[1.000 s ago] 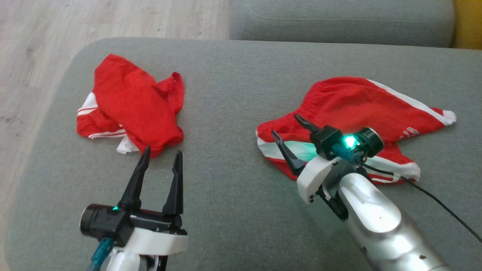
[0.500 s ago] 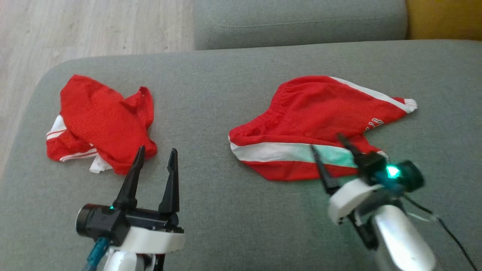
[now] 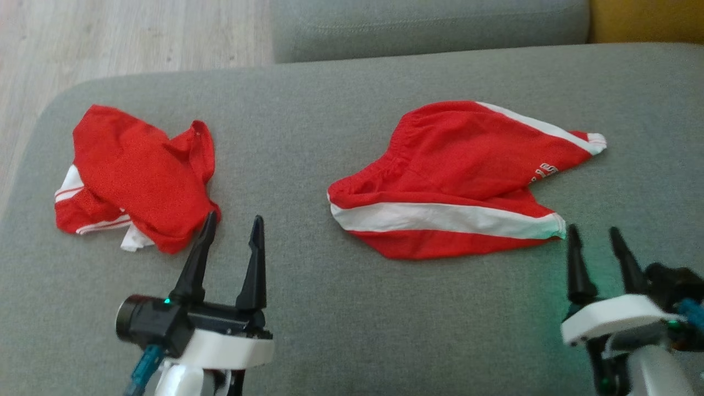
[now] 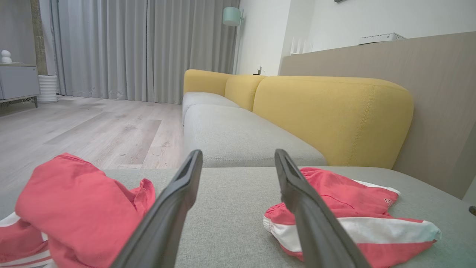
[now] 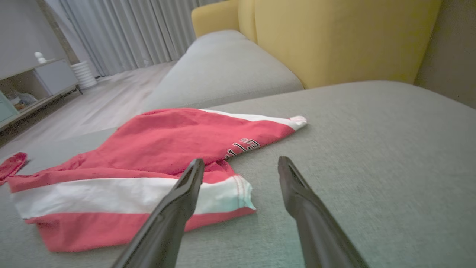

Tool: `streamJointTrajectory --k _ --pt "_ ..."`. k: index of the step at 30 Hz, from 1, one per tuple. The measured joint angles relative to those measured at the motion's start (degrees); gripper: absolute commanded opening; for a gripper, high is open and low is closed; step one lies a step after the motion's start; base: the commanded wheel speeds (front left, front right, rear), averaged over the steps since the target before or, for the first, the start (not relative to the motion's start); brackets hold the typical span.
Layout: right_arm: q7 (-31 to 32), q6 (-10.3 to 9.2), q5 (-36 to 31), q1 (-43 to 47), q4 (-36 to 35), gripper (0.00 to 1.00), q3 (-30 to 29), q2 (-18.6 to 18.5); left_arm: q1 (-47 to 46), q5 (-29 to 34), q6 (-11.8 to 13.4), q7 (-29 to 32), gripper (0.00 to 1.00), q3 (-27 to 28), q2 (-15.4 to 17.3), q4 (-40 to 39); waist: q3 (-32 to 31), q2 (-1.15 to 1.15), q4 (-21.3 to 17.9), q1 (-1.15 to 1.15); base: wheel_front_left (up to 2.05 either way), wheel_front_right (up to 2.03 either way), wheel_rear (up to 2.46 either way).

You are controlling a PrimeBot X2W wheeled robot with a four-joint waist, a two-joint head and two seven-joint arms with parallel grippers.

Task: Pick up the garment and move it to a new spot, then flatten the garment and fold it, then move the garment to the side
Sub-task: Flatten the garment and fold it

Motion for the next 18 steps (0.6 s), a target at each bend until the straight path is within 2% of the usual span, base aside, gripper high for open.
streamJointTrajectory --k 6,16,17,18 --pt "4.2 0.00 1.3 -5.3 6.4 1.00 -5.6 0.1 -2.6 -0.1 -0.5 0.0 1.00 -0.5 -0.1 0.0 2.3 0.00 1.3 0.00 0.00 0.00 0.00" --pt "4.9 0.00 2.3 -9.8 15.8 1.00 -3.1 0.1 -3.3 0.0 -0.9 0.0 1.00 -0.5 -0.1 0.1 4.3 0.00 3.4 0.00 0.00 0.00 0.00" --pt "4.8 0.00 2.5 -10.0 17.2 0.71 -2.6 0.1 -3.3 0.0 -0.9 0.0 1.00 -0.5 -0.1 0.1 4.4 0.00 3.5 0.01 0.00 0.00 0.00" --pt "4.7 0.00 2.5 -10.3 17.9 0.06 -2.2 0.1 -3.4 0.0 -0.9 0.0 1.00 -0.5 -0.1 0.1 4.4 0.00 3.6 0.01 0.00 0.00 0.00"
